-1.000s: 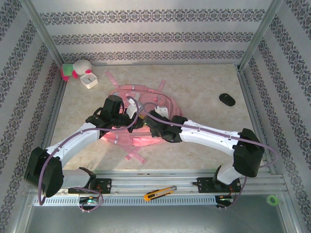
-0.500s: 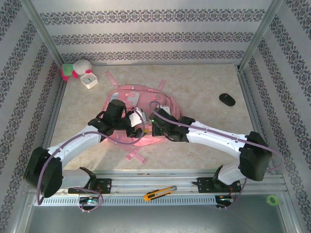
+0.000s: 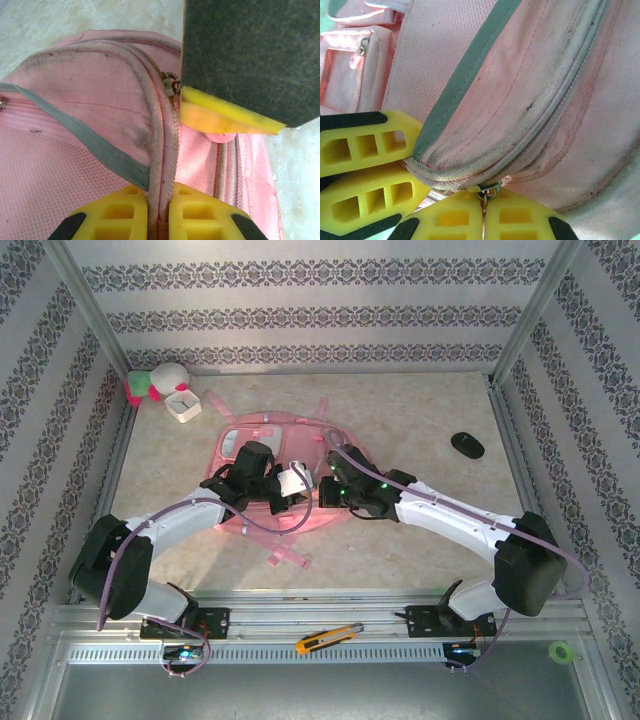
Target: Pack the student bag
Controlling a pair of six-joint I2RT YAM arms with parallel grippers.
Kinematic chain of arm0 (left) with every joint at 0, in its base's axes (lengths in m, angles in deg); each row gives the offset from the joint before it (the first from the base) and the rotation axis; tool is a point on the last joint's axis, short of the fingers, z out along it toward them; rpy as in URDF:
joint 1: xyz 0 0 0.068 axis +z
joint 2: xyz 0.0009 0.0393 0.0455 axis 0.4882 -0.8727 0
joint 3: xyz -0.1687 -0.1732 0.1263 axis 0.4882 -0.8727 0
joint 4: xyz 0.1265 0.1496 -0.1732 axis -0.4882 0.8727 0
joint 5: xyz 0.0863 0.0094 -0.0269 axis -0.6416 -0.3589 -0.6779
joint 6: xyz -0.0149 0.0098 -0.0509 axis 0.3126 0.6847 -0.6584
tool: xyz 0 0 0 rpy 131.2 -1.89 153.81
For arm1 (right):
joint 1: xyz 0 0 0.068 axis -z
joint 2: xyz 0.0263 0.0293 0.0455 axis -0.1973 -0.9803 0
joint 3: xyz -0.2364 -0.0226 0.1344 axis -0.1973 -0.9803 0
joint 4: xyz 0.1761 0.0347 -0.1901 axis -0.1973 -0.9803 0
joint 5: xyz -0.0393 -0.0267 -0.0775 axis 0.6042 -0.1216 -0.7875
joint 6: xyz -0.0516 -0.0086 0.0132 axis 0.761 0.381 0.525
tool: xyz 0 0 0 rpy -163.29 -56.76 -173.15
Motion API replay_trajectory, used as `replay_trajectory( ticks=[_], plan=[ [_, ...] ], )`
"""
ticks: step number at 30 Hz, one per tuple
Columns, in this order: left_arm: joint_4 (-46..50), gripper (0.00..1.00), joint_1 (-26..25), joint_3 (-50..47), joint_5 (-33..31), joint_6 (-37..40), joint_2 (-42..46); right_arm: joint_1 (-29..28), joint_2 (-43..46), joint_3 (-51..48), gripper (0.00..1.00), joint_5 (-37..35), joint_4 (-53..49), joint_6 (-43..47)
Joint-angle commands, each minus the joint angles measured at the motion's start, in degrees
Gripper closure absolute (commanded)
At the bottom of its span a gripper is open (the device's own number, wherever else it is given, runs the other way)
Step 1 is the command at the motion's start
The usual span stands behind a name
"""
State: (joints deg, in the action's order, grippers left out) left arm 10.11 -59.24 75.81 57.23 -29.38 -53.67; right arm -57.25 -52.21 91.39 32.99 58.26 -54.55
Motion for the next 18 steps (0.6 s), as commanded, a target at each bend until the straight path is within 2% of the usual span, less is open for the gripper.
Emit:
replay_trajectory(
  ticks=[1,3,6,10,15,18],
  plan=[
    [-1.07,0.96,-0.35,2.4,2.2,-1.59,1.02,0.63,1.02,-0.27,1.0,0.51,0.82,-1.05],
    [-0.21,0.98,-0.32,2.64,3.55,-2.42,1.49,0.93,0.53,-0.27,0.99,-0.79,0.71,-0.82],
    [-1.39,0.98,-0.3,2.09,7.16,-6.58,3.28,0.86,-1.47,0.3,0.85,-4.48,-0.04,0.83],
    [-3.01,0.99,-0.22,1.99,8.37,-8.97,4.25,0.78,-1.66,-0.18,0.77,-6.02,1.38,1.32],
    [-4.15,0.99,-0.14,2.77,9.2,-10.81,4.67,-0.34,-2.27,-0.44,0.76,-5.53,4.44,2.14],
    [-4.88,0.99,-0.15,2.86,8.99,-11.54,4.83,-1.1,-2.5,-0.23,0.88,-4.75,5.9,2.62]
  ],
)
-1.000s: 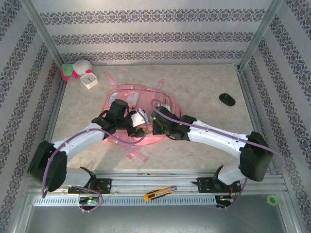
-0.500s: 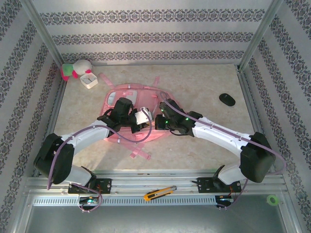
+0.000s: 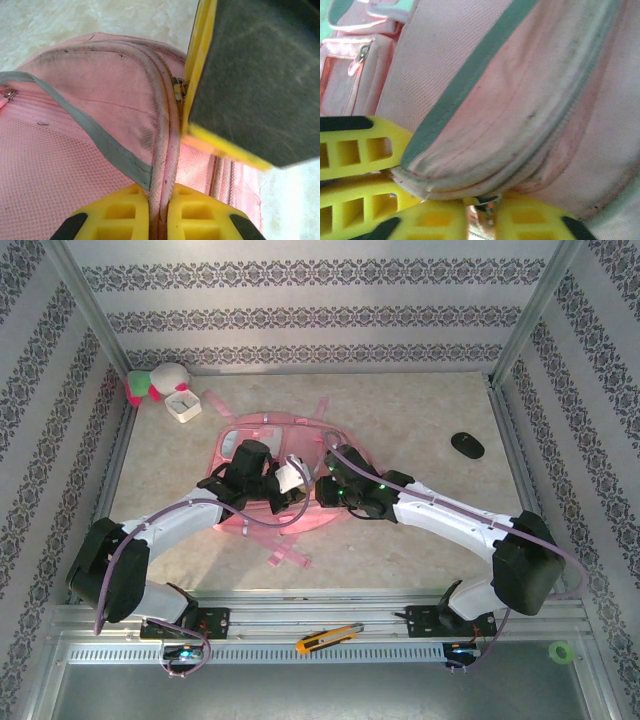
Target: Pack the student bag
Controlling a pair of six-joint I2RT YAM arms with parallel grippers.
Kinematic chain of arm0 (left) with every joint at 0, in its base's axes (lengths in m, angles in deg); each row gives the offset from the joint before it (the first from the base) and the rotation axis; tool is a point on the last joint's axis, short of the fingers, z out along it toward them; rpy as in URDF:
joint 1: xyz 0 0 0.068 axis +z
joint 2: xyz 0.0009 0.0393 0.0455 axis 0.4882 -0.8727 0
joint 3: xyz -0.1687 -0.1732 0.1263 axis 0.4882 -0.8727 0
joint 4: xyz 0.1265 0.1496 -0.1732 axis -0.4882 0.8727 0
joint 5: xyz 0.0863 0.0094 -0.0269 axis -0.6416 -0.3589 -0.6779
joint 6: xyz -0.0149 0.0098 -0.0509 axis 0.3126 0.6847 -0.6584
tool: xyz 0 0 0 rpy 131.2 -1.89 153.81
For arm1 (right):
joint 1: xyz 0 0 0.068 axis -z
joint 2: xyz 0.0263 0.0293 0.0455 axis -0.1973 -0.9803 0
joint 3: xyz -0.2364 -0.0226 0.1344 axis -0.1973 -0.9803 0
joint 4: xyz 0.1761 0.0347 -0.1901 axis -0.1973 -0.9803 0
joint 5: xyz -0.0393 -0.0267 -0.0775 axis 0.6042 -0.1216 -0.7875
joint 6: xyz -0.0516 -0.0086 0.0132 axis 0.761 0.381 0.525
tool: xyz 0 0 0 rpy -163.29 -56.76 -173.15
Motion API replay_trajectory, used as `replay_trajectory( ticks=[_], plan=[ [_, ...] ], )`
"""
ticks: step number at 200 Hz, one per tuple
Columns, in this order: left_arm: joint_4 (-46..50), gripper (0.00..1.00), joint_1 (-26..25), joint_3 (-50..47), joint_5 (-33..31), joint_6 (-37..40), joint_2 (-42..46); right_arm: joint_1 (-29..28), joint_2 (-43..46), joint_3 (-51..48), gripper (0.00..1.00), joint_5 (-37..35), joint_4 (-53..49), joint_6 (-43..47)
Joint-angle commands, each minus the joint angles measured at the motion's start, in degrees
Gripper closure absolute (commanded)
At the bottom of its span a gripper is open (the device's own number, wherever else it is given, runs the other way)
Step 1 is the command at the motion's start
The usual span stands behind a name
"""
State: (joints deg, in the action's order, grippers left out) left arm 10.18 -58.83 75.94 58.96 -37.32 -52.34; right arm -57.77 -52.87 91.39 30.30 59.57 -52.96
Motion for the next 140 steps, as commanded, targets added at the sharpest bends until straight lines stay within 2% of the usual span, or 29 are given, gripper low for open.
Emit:
replay_trajectory(
  ticks=[1,13,35,58,96,140],
  plan=[
    [-4.93,0.99,-0.4,2.68,6.71,-3.68,3.58,-0.71,-1.55,-0.18,0.92,-2.26,4.3,1.25],
    [-4.73,1.0,0.22,2.48,5.81,-3.85,3.41,-0.73,-0.8,0.17,1.0,-2.91,2.61,1.5],
    [-3.27,1.0,2.21,1.53,6.17,-2.9,3.71,0.51,1.59,1.14,1.0,-4.1,-3.83,3.19],
    [1.58,1.0,3.28,0.93,6.7,2.05,5.28,3.78,3.69,1.45,1.0,-1.34,-8.79,7.39],
    [13.77,1.0,4.12,3.0,9.33,8.87,6.48,9.53,4.97,0.65,1.0,8.37,-8.15,17.04],
    [22.01,1.0,4.1,3.11,11.76,14.76,8.36,12.56,3.04,1.04,1.0,10.16,-8.73,26.05]
  ],
)
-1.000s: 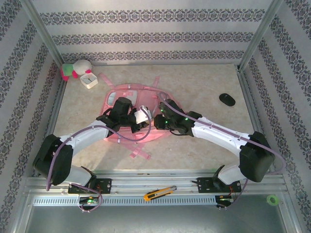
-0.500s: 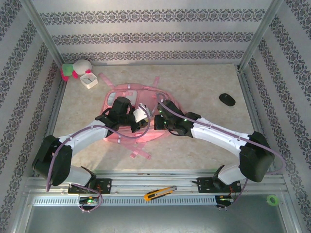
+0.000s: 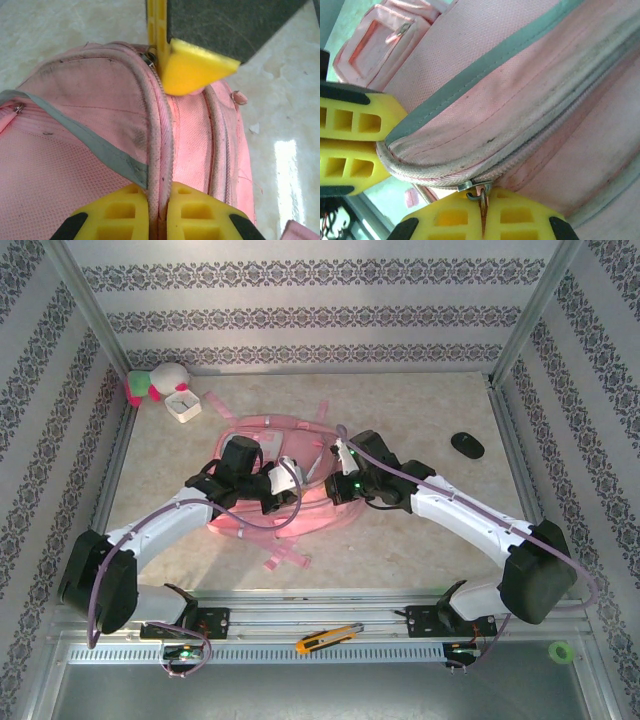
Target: Pack the student bag
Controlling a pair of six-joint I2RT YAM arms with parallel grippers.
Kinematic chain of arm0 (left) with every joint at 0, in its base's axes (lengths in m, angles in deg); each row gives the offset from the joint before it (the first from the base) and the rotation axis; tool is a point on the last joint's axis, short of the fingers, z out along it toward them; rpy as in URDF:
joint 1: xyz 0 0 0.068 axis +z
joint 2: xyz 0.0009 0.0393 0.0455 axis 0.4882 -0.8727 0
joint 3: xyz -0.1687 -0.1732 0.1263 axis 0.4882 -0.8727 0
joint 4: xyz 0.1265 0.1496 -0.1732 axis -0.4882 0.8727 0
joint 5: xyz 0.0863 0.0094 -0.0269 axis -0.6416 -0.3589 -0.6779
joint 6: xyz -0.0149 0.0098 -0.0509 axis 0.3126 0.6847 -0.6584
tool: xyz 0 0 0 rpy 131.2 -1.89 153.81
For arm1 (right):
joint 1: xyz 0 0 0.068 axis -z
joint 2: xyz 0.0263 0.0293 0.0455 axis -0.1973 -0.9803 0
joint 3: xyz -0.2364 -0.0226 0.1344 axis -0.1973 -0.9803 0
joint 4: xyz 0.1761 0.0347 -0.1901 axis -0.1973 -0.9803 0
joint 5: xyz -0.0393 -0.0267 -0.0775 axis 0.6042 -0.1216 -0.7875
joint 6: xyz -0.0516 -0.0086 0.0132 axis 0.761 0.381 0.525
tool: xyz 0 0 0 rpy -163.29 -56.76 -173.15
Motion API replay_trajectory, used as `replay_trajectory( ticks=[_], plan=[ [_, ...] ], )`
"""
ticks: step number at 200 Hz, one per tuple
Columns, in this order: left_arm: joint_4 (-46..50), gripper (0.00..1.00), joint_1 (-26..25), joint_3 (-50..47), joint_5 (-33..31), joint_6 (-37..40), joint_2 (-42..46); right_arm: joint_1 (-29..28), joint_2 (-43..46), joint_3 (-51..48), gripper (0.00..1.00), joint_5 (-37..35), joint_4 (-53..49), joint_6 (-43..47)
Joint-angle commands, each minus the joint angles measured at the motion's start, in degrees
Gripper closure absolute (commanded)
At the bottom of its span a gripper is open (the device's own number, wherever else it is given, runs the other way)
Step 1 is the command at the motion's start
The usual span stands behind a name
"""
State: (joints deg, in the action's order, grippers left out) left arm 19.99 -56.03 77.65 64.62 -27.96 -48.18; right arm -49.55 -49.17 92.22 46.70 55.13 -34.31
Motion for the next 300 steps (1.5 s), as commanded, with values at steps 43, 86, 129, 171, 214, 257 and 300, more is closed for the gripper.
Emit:
replay_trajectory(
  ticks=[43,86,129,171,214,257,300],
  plan=[
    [17.53,1.0,1.38,1.46,4.22,8.45,6.28,7.8,-0.11,-0.76,1.0,-4.63,-2.12,14.05],
    [20.42,1.0,1.32,1.0,3.14,9.49,8.23,8.1,-0.71,-1.54,1.0,-2.56,-2.41,19.61],
    [13.71,0.53,1.33,-1.11,-3.17,-8.81,12.76,6.93,0.0,-3.89,1.0,0.39,-0.76,18.81],
    [14.36,0.37,1.38,-3.6,-32.6,-52.92,22.18,3.9,1.1,-5.93,1.0,-0.64,0.35,14.65],
    [32.85,0.38,5.64,-5.65,-40.47,-85.25,26.12,2.53,2.06,-7.24,1.0,-2.66,1.5,11.66],
    [19.45,0.38,8.56,-15.5,-33.91,-91.98,25.35,1.01,3.29,-9.61,1.0,-3.48,2.64,11.35],
    [7.6,0.37,12.62,-15.48,-31.98,-88.16,15.62,-5.64,5.49,-13.58,1.0,-4.51,8.25,5.45]
  ],
)
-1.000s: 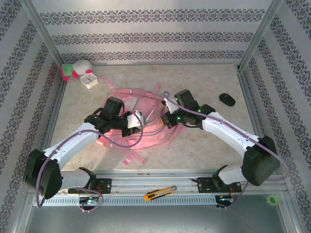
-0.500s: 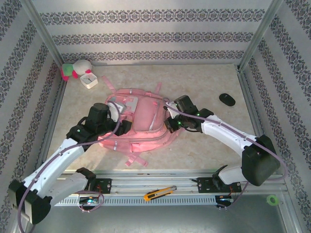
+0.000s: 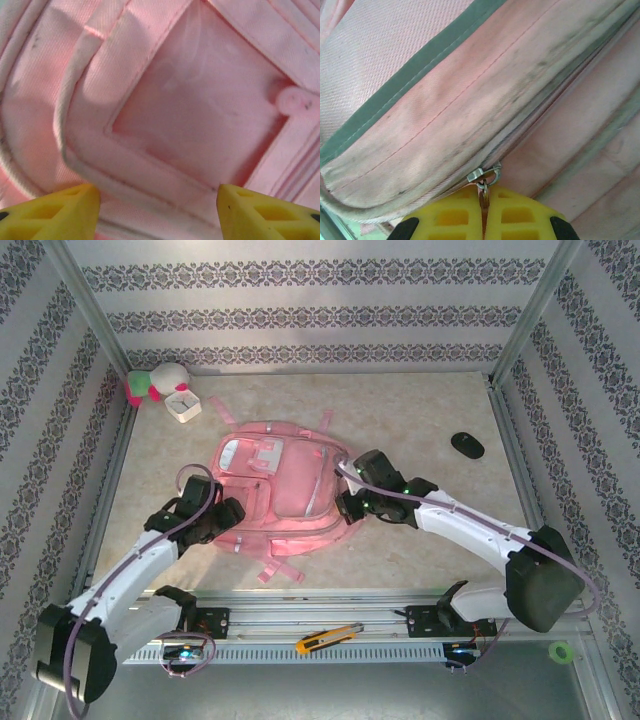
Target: Pack the student bag
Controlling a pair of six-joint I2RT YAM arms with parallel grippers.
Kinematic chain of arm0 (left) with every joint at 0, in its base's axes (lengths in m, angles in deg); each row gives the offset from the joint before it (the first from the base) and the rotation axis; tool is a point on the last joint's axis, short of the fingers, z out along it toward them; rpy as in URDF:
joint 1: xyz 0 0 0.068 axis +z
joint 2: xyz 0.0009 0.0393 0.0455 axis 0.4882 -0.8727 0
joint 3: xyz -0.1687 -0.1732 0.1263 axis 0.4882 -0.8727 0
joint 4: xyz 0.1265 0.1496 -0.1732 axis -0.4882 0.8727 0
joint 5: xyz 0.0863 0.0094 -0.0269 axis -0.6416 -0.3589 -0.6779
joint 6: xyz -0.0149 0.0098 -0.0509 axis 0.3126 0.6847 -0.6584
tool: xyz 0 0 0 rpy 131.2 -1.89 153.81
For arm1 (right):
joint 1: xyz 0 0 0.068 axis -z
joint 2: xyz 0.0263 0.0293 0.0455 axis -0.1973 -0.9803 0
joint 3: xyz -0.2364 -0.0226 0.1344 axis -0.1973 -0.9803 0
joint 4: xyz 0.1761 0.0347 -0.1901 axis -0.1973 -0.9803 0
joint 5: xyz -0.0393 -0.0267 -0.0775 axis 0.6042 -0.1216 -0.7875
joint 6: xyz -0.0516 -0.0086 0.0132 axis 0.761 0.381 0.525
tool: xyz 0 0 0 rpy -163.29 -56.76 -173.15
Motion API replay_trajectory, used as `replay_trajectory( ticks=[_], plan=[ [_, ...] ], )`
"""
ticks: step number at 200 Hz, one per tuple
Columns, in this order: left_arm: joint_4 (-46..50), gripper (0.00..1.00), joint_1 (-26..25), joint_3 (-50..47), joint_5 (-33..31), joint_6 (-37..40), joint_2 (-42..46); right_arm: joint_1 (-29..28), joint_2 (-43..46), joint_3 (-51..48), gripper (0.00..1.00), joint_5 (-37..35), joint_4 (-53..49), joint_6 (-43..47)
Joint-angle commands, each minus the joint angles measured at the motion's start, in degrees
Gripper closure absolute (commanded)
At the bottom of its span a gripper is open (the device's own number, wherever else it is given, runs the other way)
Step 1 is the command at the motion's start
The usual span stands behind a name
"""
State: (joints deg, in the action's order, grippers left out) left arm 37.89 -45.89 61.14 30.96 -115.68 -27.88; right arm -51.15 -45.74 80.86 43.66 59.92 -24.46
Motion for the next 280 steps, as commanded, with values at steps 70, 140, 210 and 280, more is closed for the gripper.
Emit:
replay_trajectory(
  ticks=[70,140,210,280],
  plan=[
    [-19.36,0.34,6.25,17.67,8.45,11.85,-28.04,-16.6,0.41,-2.68,1.0,-9.12,11.36,-14.01],
    [-17.18,0.29,6.21,20.99,12.72,33.3,-19.62,-13.61,-1.14,-0.29,1.0,-2.59,11.78,-10.23],
    [-11.32,0.33,-0.35,6.24,37.71,77.56,3.71,-10.96,-1.8,-0.45,1.0,3.78,11.91,-9.66],
    [-14.18,0.33,-17.27,11.65,29.35,84.85,-8.56,-9.98,-0.94,-1.55,1.0,4.53,12.79,-10.69]
  ],
)
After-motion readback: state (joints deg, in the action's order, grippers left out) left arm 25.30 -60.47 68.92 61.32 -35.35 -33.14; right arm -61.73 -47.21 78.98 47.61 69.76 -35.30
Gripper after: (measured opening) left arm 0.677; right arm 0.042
